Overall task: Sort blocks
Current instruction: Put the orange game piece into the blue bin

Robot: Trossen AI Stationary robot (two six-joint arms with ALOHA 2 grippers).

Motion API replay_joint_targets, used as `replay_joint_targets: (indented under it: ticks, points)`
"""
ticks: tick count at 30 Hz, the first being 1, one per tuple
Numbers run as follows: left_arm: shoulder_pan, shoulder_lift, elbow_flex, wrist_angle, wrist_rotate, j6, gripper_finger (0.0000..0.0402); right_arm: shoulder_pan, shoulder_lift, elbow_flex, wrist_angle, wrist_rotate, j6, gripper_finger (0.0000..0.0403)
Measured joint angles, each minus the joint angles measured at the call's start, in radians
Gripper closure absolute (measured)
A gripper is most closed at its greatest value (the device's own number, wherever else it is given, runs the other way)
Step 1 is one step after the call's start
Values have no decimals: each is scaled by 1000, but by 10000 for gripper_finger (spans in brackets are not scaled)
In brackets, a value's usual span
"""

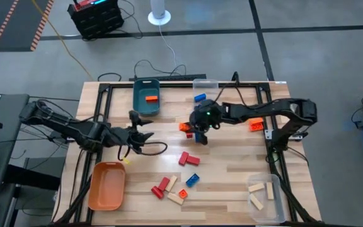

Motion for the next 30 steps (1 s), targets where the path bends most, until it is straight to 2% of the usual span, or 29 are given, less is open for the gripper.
replay_joint_targets:
  ticks: [4, 6, 8, 12, 17, 25, 30]
  points:
    - [92, 2, 0, 57, 282, 16, 157, 2, 82, 95, 0, -85, -45, 356]
    - [135, 15, 0, 76, 360, 9, 165, 4, 120, 145, 8, -152, -48, 356]
    - [150, 29, 0, 89, 392, 19, 172, 3, 158, 193, 1, -217, -48, 356]
    - [146, 70, 0, 157, 428, 72, 181, 3, 218, 270, -4, -288, -23, 356]
    - [134, 142, 33, 150, 434, 88, 181, 10, 246, 339, -42, -292, -22, 356]
    - [125, 218, 80, 151, 431, 96, 184, 41, 245, 366, -57, -315, 7, 356]
    - [125, 250, 100, 151, 427, 123, 218, 53, 245, 366, -59, -316, 29, 353]
